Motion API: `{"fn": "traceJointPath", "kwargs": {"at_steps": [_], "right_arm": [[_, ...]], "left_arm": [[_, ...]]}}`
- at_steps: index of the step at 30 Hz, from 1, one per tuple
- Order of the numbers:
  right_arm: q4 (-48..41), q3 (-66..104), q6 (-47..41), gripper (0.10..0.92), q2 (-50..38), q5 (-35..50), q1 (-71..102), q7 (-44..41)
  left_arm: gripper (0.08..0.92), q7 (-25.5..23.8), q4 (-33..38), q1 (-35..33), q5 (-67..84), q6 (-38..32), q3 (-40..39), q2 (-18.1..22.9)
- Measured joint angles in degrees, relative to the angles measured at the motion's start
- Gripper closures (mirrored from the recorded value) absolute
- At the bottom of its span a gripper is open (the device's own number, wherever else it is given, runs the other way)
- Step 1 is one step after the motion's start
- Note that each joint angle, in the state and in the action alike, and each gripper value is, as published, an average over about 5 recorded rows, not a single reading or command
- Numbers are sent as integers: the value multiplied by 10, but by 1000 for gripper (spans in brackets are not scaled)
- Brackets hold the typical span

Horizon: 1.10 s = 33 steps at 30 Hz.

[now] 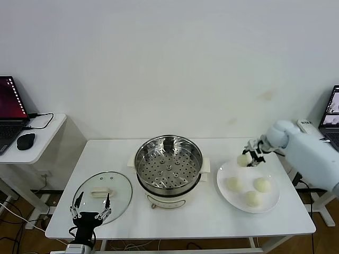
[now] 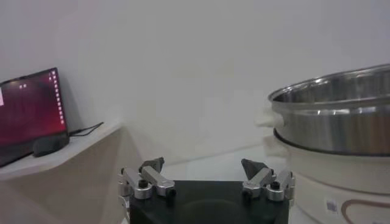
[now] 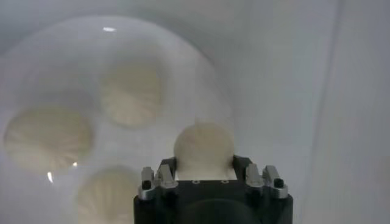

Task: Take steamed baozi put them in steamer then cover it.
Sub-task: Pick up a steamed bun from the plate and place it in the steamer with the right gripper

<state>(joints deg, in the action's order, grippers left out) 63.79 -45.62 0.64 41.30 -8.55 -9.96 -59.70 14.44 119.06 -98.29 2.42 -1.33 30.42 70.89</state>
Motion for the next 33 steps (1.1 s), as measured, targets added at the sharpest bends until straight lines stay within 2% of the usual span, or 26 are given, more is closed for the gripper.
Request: {"fn": "traceJointPath", "kwargs": {"at_steps": [8,17,25,33], "right_arm": [[67,-93,-8,438,0,97,-138,4],[115,-181,-1,431,61,171,-225,24],[108,-227,32,431,149,177,-236,51],[75,-260,89,434,231,131,-224,71]], "left_arm": [[177,0,8,-2,4,-1,1,-4],[177,2,13,-4,6,-4,8,-3],[177,3,19,-12,6,-5,18,0],[177,5,27,-22,8,-11,33,6]]}}
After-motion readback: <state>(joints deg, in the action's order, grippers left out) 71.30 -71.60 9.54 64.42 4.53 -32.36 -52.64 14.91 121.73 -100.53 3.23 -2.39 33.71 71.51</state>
